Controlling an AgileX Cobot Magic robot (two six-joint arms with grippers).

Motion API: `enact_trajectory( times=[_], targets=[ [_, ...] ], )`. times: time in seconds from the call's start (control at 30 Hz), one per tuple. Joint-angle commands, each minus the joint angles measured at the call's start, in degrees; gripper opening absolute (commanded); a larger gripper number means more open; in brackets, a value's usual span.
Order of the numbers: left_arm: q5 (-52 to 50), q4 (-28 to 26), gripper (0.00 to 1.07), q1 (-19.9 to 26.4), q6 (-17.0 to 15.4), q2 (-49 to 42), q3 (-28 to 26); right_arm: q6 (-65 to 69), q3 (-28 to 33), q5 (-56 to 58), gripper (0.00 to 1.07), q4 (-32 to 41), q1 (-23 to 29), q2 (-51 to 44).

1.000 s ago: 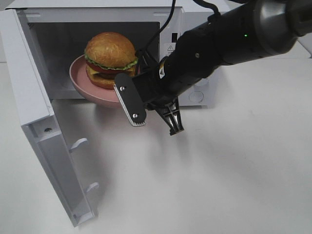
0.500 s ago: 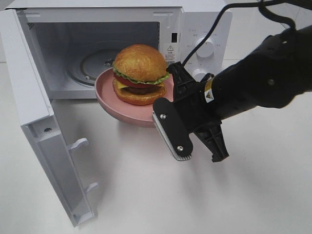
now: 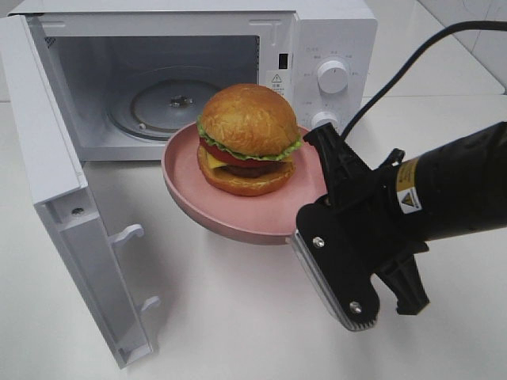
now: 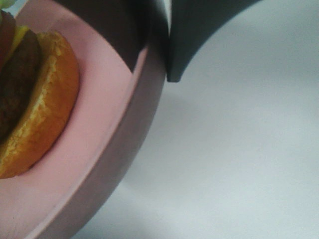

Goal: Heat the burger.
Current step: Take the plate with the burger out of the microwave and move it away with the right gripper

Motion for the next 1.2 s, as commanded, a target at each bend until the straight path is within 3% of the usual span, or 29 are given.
enact_trajectory(
  times=[0.03,0.23,0.63,0.93,1.2],
  targets=[
    [-0.52,-0.11,0.98,0.0,-0.29,-0.97,0.17,0.46,2.64,0.23,0.0,-0.86,0.29,-5.39],
    [-0.52,-0.11,0.98,0.0,-0.29,-0.97,0.17,2.06,5.44,5.5,0.0,-3.78,0.29,-11.34],
    [-0.52,-0.11,0.98,0.0,-0.29,-0.97,0.17,18.51,8.77,20.63,0.0,-13.92,0.29,-23.72],
    [-0.52,-0.11,0.98,0.0,-0.29,-0.97,0.17,31.91,8.77,33.4,0.0,-20.23,0.29,-25.1],
    [-0.52,-0.11,0.98,0.0,-0.29,-0.97,0.17,46.47,8.77,37.3,0.0,-25.15,0.29,-25.1]
  ],
)
